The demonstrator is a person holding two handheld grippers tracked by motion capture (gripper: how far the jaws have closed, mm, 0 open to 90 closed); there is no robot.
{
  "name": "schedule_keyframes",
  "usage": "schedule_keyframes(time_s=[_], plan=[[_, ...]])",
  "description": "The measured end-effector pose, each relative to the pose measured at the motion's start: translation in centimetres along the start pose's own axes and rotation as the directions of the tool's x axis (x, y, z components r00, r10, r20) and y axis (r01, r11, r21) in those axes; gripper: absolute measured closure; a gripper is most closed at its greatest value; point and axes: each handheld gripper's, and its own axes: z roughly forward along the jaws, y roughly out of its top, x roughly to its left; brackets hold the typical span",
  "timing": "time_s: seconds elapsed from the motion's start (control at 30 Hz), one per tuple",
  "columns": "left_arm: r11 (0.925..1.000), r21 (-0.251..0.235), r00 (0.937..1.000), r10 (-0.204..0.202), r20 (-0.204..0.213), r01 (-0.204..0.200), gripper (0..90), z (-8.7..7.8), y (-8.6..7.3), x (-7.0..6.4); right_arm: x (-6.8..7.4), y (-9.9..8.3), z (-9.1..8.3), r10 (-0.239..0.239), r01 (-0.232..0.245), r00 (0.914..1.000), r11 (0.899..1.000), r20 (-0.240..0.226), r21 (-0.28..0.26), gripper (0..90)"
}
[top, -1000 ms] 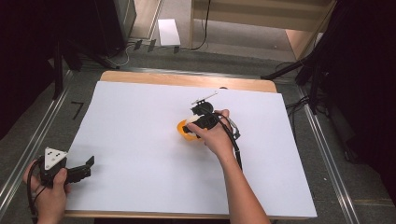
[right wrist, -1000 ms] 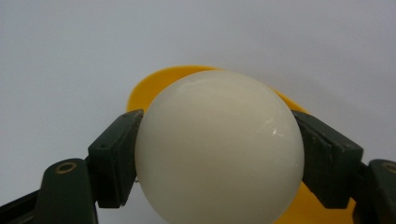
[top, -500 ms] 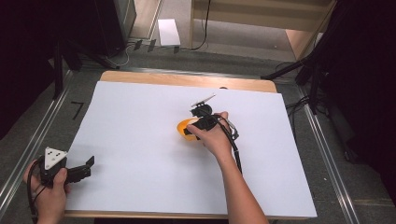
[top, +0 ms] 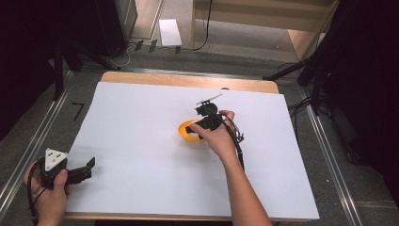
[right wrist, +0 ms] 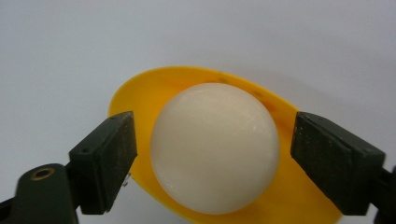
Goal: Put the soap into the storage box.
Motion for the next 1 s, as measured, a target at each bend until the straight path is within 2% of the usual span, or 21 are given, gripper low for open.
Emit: schedule_keyframes(time_s=[0.33,1.0], plan=[[1.0000,0.000,1.0000,0.001,-0.001,-0.001,0.3,0.0,0.0,0.0,-0.9,-0.7,-2.5,0.006,-0.006,0.9999,0.997,-0.011,-0.072,13.8],[1.0000,0.000,0.9999,0.008,-0.008,-0.008,0.3,-0.1,0.0,-0.1,-3.5,-3.7,-5.4,0.035,-0.037,0.9992,0.990,-0.018,-0.136,13.6]])
